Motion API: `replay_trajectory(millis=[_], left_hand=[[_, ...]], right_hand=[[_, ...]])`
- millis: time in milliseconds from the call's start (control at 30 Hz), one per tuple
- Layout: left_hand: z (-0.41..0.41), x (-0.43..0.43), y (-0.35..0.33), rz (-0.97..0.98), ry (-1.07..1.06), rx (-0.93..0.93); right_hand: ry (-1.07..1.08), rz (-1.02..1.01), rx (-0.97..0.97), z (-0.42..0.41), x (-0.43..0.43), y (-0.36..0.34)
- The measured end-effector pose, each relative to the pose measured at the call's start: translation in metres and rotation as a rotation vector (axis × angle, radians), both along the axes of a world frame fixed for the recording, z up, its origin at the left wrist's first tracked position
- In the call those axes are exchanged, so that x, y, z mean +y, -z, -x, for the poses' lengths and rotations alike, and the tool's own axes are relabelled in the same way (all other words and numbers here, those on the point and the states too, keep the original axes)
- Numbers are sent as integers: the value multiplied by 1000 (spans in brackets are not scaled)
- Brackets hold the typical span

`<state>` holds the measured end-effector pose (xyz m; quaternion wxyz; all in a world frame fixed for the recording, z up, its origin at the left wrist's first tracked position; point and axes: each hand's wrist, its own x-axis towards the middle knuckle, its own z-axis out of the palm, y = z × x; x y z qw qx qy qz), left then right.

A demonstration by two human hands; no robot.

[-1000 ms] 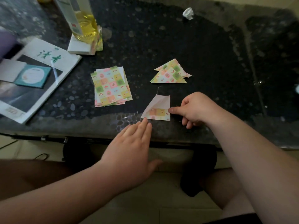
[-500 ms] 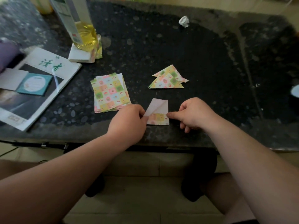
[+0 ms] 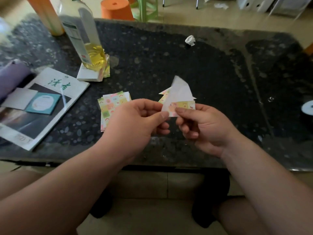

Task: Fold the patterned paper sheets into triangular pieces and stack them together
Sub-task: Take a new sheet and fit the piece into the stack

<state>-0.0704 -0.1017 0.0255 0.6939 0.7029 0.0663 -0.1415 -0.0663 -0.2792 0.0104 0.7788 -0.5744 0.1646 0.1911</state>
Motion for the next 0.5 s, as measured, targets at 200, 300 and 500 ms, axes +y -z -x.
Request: replay_trajectory(millis=[200, 300, 500], left_hand=[[-6, 2, -2, 180, -37, 158], [-9, 5, -1, 169, -15, 186], [-12, 8, -1, 104, -58, 157]], right_hand=[[62, 37, -108, -1, -2, -4], [66, 75, -145, -1, 1, -2], [64, 101, -195, -2, 8, -2]])
